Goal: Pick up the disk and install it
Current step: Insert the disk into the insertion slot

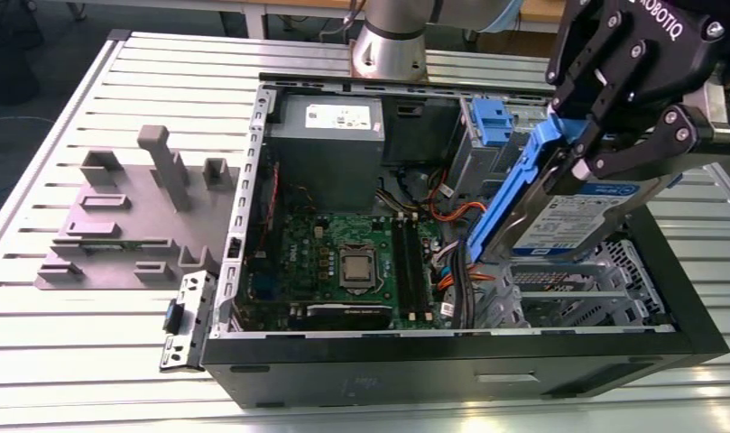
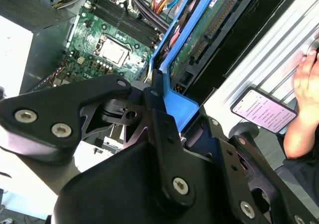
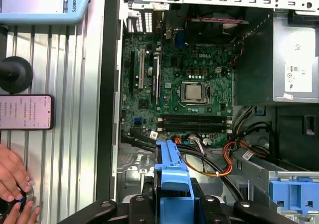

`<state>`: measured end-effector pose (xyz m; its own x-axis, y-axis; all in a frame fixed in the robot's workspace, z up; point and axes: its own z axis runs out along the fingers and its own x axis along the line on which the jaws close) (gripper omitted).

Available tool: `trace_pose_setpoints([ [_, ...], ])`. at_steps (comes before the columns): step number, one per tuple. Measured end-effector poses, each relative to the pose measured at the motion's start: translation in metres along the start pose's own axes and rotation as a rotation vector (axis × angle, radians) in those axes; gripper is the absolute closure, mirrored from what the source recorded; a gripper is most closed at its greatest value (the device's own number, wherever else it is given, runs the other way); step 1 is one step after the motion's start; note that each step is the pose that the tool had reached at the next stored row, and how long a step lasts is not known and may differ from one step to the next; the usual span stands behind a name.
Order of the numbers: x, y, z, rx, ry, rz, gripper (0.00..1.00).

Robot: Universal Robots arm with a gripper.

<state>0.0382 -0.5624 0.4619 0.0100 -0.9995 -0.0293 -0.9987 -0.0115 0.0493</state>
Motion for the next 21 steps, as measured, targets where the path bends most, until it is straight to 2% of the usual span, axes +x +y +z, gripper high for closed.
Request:
trace_pose_setpoints([
  [13, 0.0021, -0.0259, 0.0045, 0.0001, -0.0001, 0.0, 0.63],
  [21, 0.0042, -0.0393, 0.0078, 0.0, -0.0001, 0.0, 0.63],
])
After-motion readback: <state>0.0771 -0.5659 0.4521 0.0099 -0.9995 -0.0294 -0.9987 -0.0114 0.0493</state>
